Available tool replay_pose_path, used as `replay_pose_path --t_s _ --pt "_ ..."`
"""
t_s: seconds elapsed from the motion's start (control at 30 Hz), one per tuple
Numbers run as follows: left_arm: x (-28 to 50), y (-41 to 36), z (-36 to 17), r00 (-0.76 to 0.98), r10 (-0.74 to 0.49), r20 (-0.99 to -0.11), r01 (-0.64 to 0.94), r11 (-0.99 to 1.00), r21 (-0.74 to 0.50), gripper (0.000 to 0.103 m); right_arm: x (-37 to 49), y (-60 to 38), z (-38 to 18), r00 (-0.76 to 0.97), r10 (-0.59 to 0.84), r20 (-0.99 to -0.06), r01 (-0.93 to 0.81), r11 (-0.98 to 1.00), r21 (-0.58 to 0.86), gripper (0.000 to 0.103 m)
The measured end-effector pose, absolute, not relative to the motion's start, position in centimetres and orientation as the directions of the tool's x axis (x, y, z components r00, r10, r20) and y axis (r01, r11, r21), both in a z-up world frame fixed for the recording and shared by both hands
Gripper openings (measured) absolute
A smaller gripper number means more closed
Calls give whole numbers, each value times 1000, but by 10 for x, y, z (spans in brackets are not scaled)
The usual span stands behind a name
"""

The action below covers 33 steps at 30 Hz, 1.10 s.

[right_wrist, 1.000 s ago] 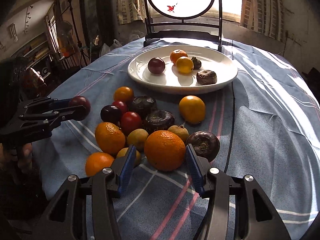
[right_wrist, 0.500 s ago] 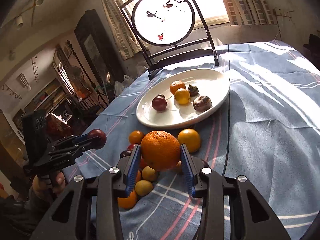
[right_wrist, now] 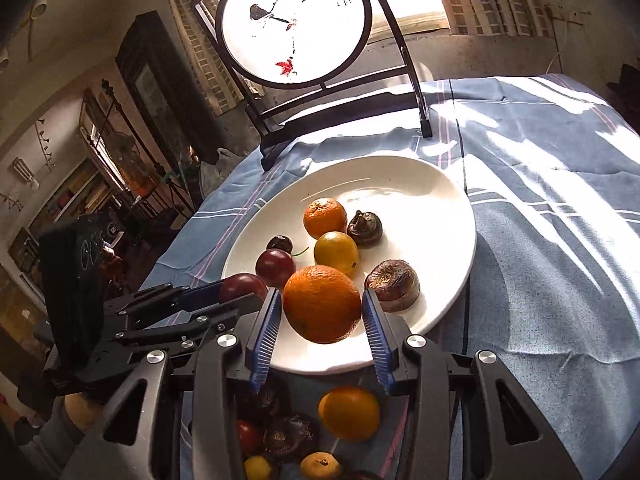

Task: Organize fruits
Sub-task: 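Place the plum on the plate with left tool while right tool places the orange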

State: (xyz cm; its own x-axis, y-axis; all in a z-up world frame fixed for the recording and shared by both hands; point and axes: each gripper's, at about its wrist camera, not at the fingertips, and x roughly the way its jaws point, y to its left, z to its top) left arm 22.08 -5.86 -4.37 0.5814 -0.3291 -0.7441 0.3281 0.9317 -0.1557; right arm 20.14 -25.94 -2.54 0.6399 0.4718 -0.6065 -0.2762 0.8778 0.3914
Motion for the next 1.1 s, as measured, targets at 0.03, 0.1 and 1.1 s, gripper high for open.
replay_pose_path --t_s 0.03,0.1,1.1 --pt "218 -55 -42 589 -334 -736 328 931 -161 39 197 -261 -22 653 467 -596 -277 880 386 53" --pt "206 -48 -33 619 -330 -712 328 933 -148 43 186 -263 -17 672 454 -586 -283 888 363 54" --pt "28 -90 -75 575 -416 -705 553 832 -40 37 81 -289 -55 682 374 -628 -257 927 272 54"
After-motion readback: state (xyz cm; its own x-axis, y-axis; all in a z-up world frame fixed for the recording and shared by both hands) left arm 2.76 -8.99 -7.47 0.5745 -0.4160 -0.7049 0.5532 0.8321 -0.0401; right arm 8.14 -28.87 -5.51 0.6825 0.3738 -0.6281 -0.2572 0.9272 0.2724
